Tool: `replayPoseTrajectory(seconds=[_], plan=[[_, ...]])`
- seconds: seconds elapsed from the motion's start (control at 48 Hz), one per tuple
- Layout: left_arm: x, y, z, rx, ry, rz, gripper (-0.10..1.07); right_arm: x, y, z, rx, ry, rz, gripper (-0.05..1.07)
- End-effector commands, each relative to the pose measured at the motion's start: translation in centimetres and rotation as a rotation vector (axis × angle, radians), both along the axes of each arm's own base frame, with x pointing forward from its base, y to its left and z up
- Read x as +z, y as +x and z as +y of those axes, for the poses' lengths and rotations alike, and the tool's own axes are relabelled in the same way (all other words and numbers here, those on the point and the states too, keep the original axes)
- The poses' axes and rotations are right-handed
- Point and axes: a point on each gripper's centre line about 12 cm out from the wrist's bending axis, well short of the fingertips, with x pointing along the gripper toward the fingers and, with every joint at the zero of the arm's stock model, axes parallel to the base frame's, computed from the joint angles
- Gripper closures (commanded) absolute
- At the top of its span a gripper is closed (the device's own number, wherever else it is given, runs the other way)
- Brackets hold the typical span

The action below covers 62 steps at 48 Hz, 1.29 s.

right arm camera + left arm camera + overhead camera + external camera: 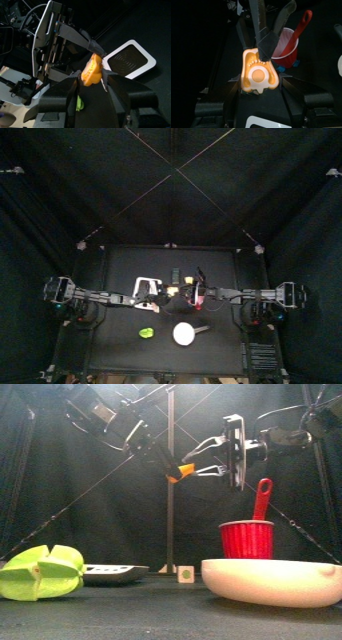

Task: Hand over squash half

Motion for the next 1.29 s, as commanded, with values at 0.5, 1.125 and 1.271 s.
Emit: replayPoseTrajectory(seconds=[0.5,1.125,1.271], plan=[[1.1,0.5,0.0,0.002,-0.032,-0.045,0.10,1.0,0.2,-0.3,-0.014,0.010,-0.037,0.42],[1.2,0.1,0.3,0.029,-0.085,-0.070,-0.03,0.9,0.2,-0.3,-0.013,0.008,-0.033,0.54],[1.0,-0.6,1.0,0.051,-0.095,-0.068,-0.05,0.7,0.1,-0.2,-0.013,0.012,-0.028,0.54]])
